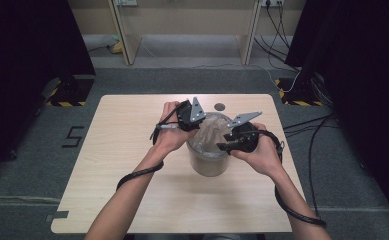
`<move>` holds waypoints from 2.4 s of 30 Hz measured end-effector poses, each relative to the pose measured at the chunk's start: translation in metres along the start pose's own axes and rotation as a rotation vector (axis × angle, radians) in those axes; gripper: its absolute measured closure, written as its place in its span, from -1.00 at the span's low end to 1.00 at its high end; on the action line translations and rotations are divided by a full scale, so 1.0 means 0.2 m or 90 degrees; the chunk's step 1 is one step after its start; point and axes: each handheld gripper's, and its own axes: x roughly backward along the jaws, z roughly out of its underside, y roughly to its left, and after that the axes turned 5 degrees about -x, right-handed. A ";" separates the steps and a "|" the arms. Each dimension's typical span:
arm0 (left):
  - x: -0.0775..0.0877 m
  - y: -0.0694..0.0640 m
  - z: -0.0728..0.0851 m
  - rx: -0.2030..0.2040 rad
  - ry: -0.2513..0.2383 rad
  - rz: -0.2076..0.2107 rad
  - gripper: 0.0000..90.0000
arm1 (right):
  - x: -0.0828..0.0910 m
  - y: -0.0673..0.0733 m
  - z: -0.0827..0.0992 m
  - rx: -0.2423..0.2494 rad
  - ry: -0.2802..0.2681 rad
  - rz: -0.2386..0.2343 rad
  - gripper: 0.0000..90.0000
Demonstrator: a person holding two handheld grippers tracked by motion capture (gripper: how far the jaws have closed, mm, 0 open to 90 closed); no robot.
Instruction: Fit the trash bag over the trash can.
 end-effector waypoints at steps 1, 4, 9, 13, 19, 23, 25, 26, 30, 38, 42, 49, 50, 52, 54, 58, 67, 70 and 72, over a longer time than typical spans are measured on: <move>0.02 0.00 0.00 -0.001 0.004 0.008 0.34 | 0.00 0.00 0.00 -0.002 -0.002 0.001 0.24; 0.04 -0.03 0.01 0.002 0.014 0.033 0.33 | 0.01 0.00 0.00 -0.002 -0.005 0.005 0.23; 0.05 -0.04 0.07 0.000 0.035 0.040 0.34 | 0.02 0.00 0.01 -0.006 -0.004 0.006 0.22; 0.05 -0.04 0.10 0.007 0.039 0.040 0.34 | 0.02 -0.01 0.02 -0.009 -0.003 0.008 0.22; 0.06 -0.03 0.11 0.032 0.018 0.032 0.21 | 0.04 -0.02 0.02 -0.014 -0.012 0.013 0.19; 0.09 -0.01 0.12 0.059 -0.005 0.017 0.07 | 0.05 -0.03 0.02 -0.023 -0.028 0.019 0.15; 0.10 0.00 0.12 0.074 -0.019 0.013 0.00 | 0.06 -0.04 0.02 -0.029 -0.036 0.023 0.13; 0.11 0.00 0.12 0.082 -0.025 0.013 -0.02 | 0.07 -0.04 0.02 -0.033 -0.040 0.024 0.13; 0.14 0.01 0.14 0.110 -0.042 0.016 -0.08 | 0.08 -0.06 0.03 -0.046 -0.060 0.033 0.09; 0.22 0.02 0.21 0.145 -0.062 0.011 -0.13 | 0.12 -0.09 0.07 -0.072 -0.078 0.044 0.06; 0.26 0.03 0.25 0.158 -0.068 -0.001 -0.17 | 0.15 -0.11 0.11 -0.088 -0.091 0.050 0.04; 0.32 0.03 0.32 0.175 -0.073 -0.011 -0.20 | 0.17 -0.13 0.14 -0.095 -0.090 0.055 0.02; 0.33 0.03 0.34 0.180 -0.073 -0.012 -0.20 | 0.17 -0.13 0.14 -0.099 -0.090 0.055 0.02; 0.35 0.03 0.37 0.188 -0.072 -0.017 -0.21 | 0.18 -0.13 0.16 -0.102 -0.093 0.058 0.02; 0.37 0.03 0.40 0.194 -0.072 -0.020 -0.22 | 0.18 -0.14 0.19 -0.110 -0.098 0.060 0.01; 0.40 0.03 0.47 0.208 -0.071 -0.025 -0.22 | 0.20 -0.16 0.23 -0.125 -0.105 0.066 0.00; 0.50 -0.02 0.68 0.251 -0.059 -0.044 -0.23 | 0.21 -0.20 0.38 -0.167 -0.130 0.089 -0.02; 0.54 -0.04 0.75 0.271 -0.062 -0.058 -0.23 | 0.20 -0.21 0.44 -0.181 -0.140 0.096 -0.02; 0.55 -0.06 0.79 0.277 -0.060 -0.062 -0.23 | 0.20 -0.22 0.49 -0.190 -0.145 0.098 -0.03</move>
